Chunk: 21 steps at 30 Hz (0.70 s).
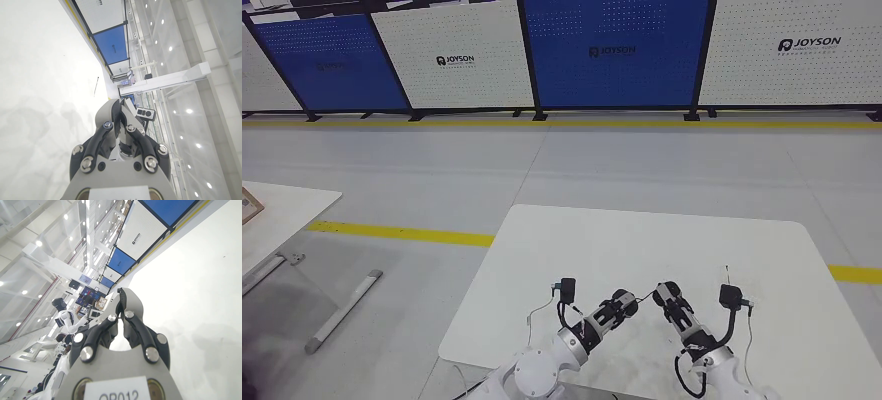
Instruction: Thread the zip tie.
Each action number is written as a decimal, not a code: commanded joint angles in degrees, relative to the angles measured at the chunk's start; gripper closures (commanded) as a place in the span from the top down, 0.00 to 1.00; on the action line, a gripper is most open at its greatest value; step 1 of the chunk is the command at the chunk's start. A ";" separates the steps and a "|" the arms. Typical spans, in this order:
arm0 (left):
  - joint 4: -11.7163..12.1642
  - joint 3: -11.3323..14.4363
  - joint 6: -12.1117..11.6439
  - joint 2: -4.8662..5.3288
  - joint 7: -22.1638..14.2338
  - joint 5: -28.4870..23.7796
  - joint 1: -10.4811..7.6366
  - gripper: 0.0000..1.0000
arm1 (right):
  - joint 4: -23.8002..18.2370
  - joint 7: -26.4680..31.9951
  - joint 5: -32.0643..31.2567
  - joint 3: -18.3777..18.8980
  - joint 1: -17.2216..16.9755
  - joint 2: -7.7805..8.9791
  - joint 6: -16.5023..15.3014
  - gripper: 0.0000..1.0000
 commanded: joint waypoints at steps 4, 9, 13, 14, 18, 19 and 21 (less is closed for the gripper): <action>-0.25 -0.21 0.47 -0.04 0.35 -0.84 -0.04 0.00 | -0.33 0.25 1.28 0.81 -0.55 0.09 -1.01 1.00; -1.04 -1.37 0.89 -0.28 3.15 -4.43 -0.02 0.00 | 0.28 -0.25 2.33 1.77 -1.69 0.23 -3.67 1.00; -2.45 -2.71 0.65 -0.35 4.65 -7.17 0.34 0.00 | 0.89 -1.86 1.88 2.99 -2.87 0.40 -6.02 1.00; -2.70 -2.92 0.79 -0.31 4.44 -7.26 0.47 0.00 | 1.07 -2.55 1.77 3.07 -3.10 0.39 -6.69 1.00; -3.43 -2.96 1.06 -0.25 3.18 -8.03 0.83 0.00 | 1.42 -2.60 3.22 2.74 -3.30 0.31 -7.97 1.00; -3.43 -2.96 1.06 -0.25 3.18 -8.03 0.83 0.00 | 1.42 -2.60 3.22 2.74 -3.30 0.31 -7.97 1.00; -3.43 -2.96 1.06 -0.25 3.18 -8.03 0.83 0.00 | 1.42 -2.60 3.22 2.74 -3.30 0.31 -7.97 1.00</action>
